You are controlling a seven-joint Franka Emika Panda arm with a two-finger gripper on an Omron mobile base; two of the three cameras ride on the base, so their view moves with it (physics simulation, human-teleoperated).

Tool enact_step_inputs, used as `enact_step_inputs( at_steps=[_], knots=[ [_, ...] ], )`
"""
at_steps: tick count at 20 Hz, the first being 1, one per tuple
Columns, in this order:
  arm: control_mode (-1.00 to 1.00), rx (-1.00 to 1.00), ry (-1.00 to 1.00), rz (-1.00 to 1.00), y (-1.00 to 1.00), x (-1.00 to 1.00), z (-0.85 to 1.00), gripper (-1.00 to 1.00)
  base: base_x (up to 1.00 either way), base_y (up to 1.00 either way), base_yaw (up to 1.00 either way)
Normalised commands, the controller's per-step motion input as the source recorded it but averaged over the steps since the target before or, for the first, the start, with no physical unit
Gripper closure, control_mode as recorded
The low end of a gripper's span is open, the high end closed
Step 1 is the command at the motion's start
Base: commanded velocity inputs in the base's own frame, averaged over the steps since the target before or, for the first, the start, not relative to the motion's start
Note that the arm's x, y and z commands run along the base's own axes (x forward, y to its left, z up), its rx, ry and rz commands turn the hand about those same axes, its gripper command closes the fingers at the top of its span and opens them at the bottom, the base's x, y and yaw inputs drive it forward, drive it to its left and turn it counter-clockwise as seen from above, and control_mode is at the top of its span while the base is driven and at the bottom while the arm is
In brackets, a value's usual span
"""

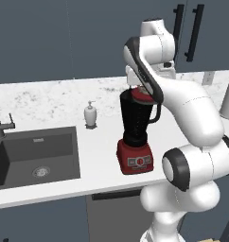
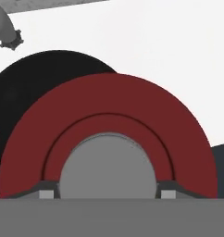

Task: Close the lid blender by securely placing the lid on top.

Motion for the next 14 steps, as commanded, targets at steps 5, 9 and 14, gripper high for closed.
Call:
enact_step_inputs(
  at_steps=[5,9,14],
  knots=[
    [-1.00,0.02,0.00,0.00,0.30,0.33,-0.12,1.00,0.00,0.00,0.00],
    [-1.00,0.03,-0.02,0.00,0.36,0.08,-0.05,1.00,0.00,0.00,0.00],
    [-1.00,0.05,-0.02,0.00,0.34,0.15,-0.14,1.00,0.00,0.00,0.00]
  ],
)
